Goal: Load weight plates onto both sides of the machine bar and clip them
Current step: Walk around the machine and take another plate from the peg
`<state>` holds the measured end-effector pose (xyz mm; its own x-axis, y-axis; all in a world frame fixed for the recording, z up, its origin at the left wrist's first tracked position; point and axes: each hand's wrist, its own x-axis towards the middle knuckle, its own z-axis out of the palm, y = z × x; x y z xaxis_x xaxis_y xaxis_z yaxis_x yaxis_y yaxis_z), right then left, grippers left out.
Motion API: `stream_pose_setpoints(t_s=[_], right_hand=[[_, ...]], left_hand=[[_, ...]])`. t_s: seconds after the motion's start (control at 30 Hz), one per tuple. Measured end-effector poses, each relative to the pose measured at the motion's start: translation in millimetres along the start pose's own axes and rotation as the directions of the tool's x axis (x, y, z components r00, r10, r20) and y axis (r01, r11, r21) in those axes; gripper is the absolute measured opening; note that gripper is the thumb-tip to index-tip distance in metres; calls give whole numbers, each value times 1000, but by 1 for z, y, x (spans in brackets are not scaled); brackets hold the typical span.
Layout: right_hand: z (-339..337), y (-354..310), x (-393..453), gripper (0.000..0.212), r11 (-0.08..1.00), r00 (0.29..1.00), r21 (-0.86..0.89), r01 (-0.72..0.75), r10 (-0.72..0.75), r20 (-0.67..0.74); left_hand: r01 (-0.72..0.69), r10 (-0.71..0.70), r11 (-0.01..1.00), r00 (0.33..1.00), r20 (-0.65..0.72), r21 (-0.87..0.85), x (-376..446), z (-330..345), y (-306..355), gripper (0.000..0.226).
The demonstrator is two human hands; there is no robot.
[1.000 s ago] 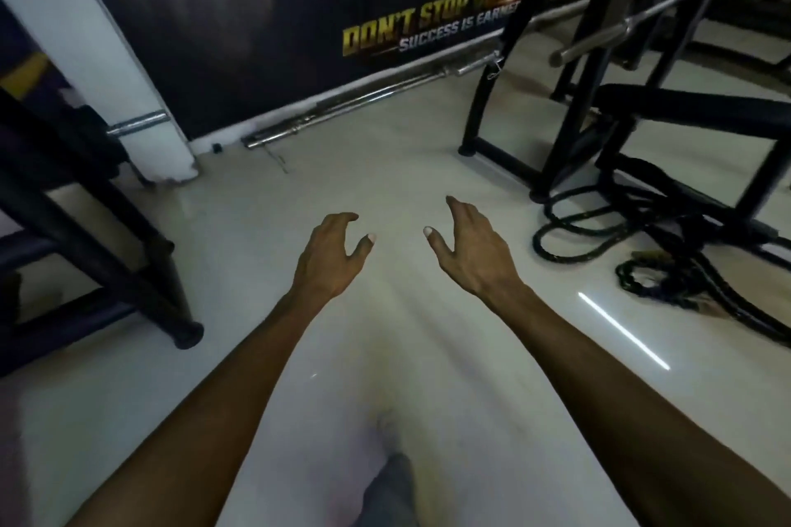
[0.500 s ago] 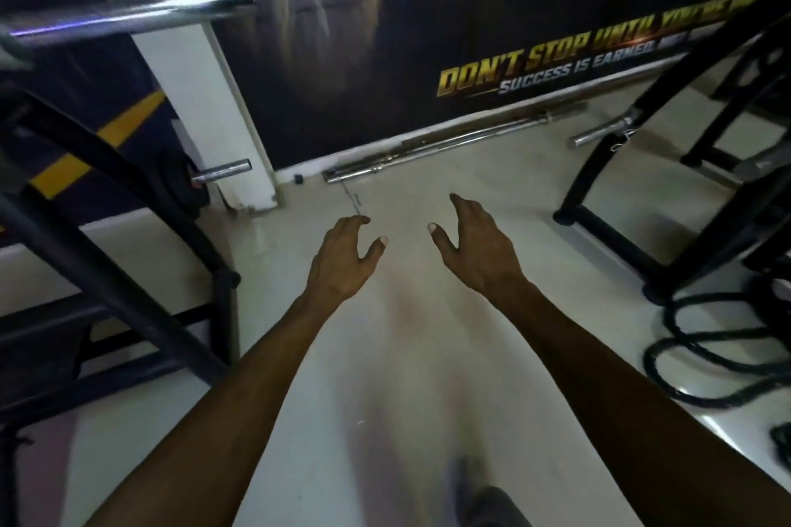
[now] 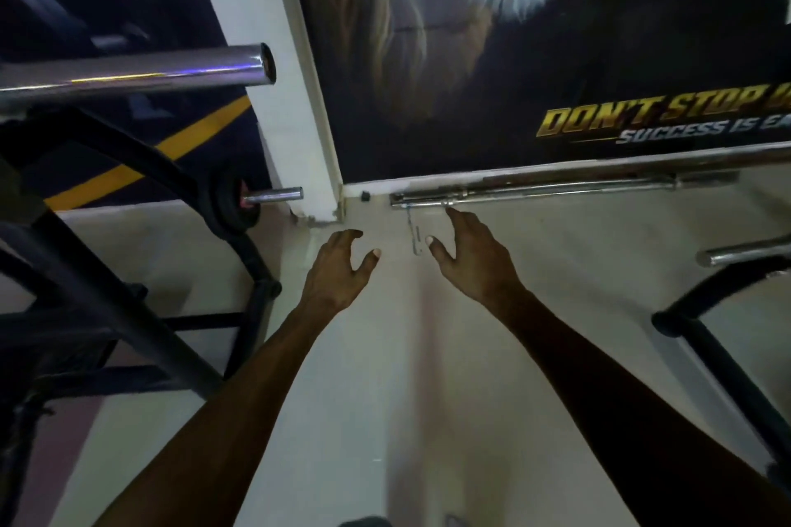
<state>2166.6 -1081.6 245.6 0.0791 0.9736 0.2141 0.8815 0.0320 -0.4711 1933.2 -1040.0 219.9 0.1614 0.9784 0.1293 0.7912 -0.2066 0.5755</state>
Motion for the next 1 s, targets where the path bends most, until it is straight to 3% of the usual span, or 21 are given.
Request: stream_pose_setpoints(t_s=[0.47,0.8,1.0], right_hand=[[91,12,267,64,976,966,74,206,-214,142],[168,-38,433,62,928,884,125,351,-372,283],[221,-81,523,63,844,766,283,456,-534,357]], left_hand=[[205,-213,977,963,-167,-63,198,20,-55,55],[465,-482,876,849,-215,-128,315,-2,-123,62],[539,-583,812,755,-300,-223,364,-8,-174,64]])
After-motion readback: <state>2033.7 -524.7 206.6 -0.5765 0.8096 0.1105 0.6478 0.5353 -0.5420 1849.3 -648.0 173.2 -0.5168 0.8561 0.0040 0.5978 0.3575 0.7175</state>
